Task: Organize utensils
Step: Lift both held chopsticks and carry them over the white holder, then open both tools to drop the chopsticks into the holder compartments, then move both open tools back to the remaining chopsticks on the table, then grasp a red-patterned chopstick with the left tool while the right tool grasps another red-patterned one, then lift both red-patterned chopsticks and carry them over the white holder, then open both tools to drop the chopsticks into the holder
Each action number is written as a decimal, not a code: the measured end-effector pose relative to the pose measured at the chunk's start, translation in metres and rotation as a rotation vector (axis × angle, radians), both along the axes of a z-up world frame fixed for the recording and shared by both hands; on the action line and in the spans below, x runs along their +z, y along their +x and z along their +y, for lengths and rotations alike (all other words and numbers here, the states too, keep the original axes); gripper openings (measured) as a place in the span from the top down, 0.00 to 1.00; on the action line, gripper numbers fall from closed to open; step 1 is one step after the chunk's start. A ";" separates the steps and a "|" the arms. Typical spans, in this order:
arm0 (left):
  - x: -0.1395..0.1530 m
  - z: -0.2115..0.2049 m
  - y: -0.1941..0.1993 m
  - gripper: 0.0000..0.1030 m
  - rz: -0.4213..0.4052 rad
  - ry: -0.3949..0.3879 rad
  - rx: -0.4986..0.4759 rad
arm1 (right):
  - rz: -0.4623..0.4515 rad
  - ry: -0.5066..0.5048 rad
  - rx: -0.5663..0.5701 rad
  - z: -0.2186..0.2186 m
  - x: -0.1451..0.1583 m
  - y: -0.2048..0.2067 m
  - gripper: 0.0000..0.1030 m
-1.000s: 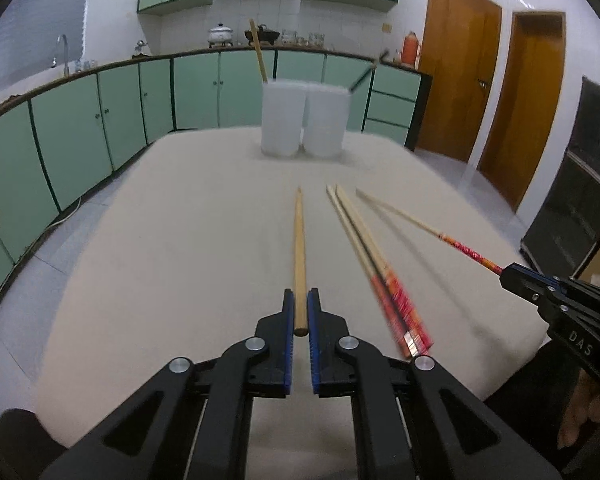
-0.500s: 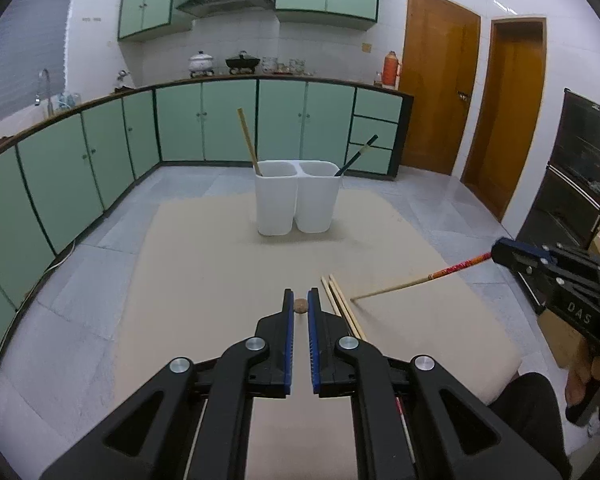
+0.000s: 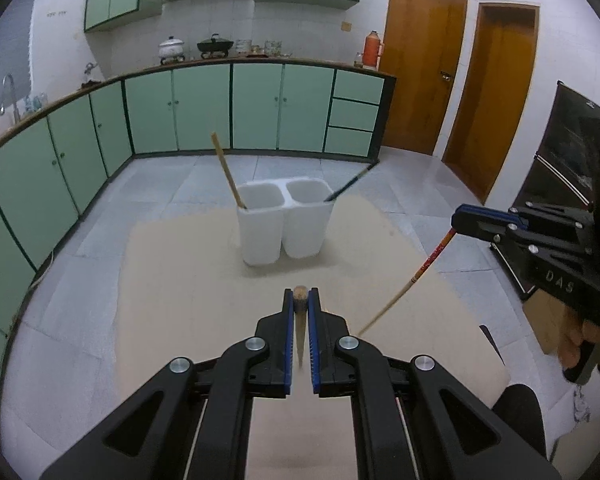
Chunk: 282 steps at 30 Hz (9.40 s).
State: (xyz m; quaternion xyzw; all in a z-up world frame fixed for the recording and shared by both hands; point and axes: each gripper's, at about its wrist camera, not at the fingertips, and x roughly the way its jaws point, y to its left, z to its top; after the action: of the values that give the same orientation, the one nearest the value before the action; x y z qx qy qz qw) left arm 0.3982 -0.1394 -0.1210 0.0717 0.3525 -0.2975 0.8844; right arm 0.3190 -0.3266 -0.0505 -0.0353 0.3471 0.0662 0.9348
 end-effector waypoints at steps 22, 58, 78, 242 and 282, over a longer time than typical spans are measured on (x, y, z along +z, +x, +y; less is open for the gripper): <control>0.136 -0.047 0.106 0.94 -0.225 -0.062 0.031 | -0.066 0.048 -0.022 -0.023 0.131 0.111 0.95; -0.016 0.045 -0.019 0.34 -0.251 -0.068 0.087 | -0.108 0.032 -0.074 -0.029 -0.075 -0.074 0.63; -0.182 0.038 -0.143 0.34 -0.067 0.014 0.029 | 0.115 -0.010 0.044 0.062 -0.221 -0.139 0.72; -0.008 0.043 -0.062 0.94 -0.048 -0.071 0.072 | -0.095 0.028 -0.047 0.001 -0.053 -0.066 0.95; 0.078 -0.075 0.176 0.94 -0.243 -0.097 0.083 | -0.026 0.039 -0.093 -0.046 0.041 0.187 0.95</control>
State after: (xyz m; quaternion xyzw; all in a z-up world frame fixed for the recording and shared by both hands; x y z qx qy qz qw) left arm 0.5741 -0.2146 -0.0426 0.0499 0.2306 -0.2664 0.9346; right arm 0.5063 -0.3726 -0.0091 -0.0017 0.3346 0.0288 0.9419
